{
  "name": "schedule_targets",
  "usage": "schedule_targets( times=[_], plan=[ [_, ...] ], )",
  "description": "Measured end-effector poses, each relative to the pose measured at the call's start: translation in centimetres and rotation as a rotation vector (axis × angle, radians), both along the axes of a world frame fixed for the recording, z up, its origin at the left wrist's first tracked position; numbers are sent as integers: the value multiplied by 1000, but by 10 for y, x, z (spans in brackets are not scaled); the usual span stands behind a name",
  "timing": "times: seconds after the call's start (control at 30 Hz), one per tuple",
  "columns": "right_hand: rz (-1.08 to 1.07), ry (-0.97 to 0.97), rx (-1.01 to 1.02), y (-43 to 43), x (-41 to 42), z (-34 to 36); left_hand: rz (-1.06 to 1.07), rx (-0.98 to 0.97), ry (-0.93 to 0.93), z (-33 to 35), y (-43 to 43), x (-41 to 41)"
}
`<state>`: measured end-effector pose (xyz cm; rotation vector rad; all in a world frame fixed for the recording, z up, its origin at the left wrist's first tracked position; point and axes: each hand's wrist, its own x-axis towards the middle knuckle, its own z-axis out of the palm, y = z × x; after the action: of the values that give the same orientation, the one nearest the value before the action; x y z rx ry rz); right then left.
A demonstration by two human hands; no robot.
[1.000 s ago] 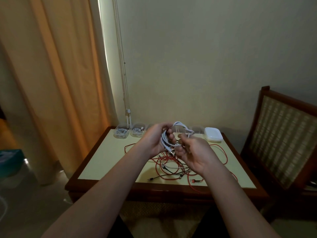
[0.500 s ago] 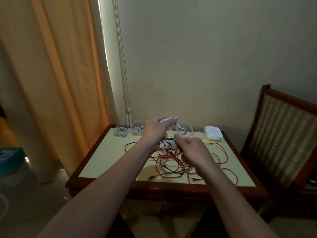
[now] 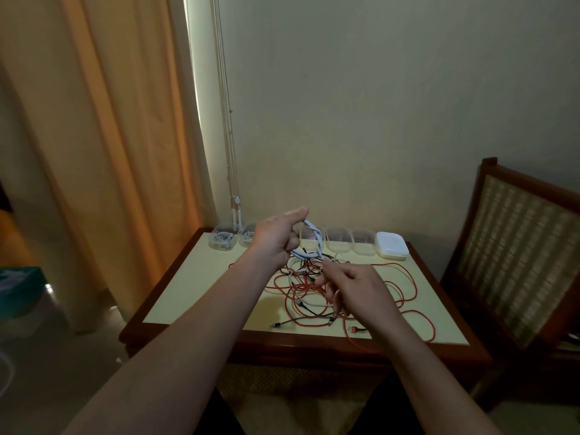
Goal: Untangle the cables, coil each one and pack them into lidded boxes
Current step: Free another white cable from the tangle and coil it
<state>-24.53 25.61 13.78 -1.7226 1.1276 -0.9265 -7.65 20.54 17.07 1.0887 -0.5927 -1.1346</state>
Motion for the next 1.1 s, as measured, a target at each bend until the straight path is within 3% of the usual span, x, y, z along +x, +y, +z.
schedule_targets(
  times=[0.13, 0.3, 0.43, 0.53, 0.6, 0.67, 0.77, 0.83, 0.9, 1.1],
  plan=[
    [-24, -46, -24, -6, -2, 3, -81, 26, 179, 9, 7, -2],
    [-251, 168, -349, -23, 0, -9, -121, 55, 276, 12, 16, -5],
    [-346, 147, -567, -28, 3, -12, -135, -7, 455, 8, 15, -16],
    [-406, -51, -393, -27, 12, -12, -127, -48, 540, 8, 13, -26],
    [-420, -349, -120, -28, 18, -8, -105, -67, 518, 6, 10, -31],
    [-369, -617, 124, -26, 23, 2, -34, -81, 346, 0, 9, -34],
    [-253, -877, 335, -25, 25, 14, 113, -112, 59, -7, 8, -37],
    [-224, -912, 373, -25, 24, 18, 165, -135, -29, -11, 8, -36],
    [-214, -828, 351, -25, 22, 19, 163, -146, -74, -12, 10, -37],
    [-51, -743, 391, -22, 18, 17, 156, -132, -119, -9, 12, -35]
  ],
)
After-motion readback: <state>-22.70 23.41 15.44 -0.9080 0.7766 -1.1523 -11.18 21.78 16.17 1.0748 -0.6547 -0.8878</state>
